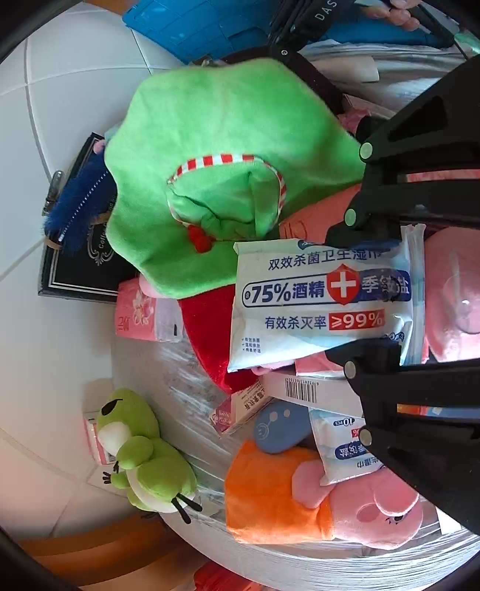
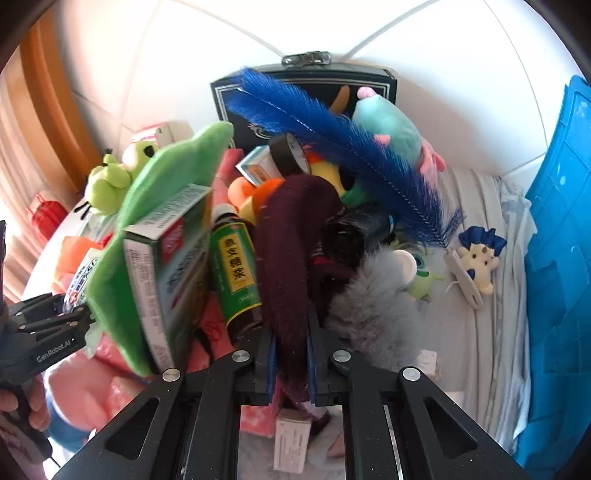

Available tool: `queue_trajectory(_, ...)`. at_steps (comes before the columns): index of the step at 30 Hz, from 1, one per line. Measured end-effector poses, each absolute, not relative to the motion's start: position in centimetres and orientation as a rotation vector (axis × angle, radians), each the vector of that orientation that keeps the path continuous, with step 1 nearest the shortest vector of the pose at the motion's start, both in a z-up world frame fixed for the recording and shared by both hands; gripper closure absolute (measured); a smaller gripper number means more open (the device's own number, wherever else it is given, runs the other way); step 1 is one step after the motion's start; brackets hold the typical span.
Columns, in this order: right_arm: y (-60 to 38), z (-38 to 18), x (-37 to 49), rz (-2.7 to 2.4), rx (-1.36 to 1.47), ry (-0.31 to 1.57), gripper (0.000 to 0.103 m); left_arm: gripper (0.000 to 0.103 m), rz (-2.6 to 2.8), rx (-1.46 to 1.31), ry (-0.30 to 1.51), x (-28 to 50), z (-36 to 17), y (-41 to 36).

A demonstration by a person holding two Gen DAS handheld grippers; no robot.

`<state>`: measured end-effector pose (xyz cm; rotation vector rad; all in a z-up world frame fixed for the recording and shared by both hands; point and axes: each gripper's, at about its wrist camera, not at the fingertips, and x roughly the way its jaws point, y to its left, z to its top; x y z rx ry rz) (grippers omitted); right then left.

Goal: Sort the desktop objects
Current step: 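Grasp the white alcohol wipes pack with the left gripper while the right grasps the maroon hat, then carry the wipes pack and maroon hat into the blue crate and release both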

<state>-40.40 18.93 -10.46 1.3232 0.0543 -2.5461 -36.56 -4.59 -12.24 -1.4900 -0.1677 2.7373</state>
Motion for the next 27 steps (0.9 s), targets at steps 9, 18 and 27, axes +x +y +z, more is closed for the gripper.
queue_trajectory(9,19.0,-3.9,-36.0,-2.607,1.109,0.058,0.091,0.071,2.868,-1.189,-0.146,-31.4,-3.9,-4.0)
queue_trajectory(18,19.9,4.3,-29.0,-2.701,0.854,0.093,0.091,0.071,2.869,-0.980,-0.133,-24.9,1.9,-2.4)
queue_trajectory(27,24.0,11.0,-21.3,-2.807,0.656,0.094,0.091,0.071,2.830,-0.840,-0.076,-19.2,6.1,1.3)
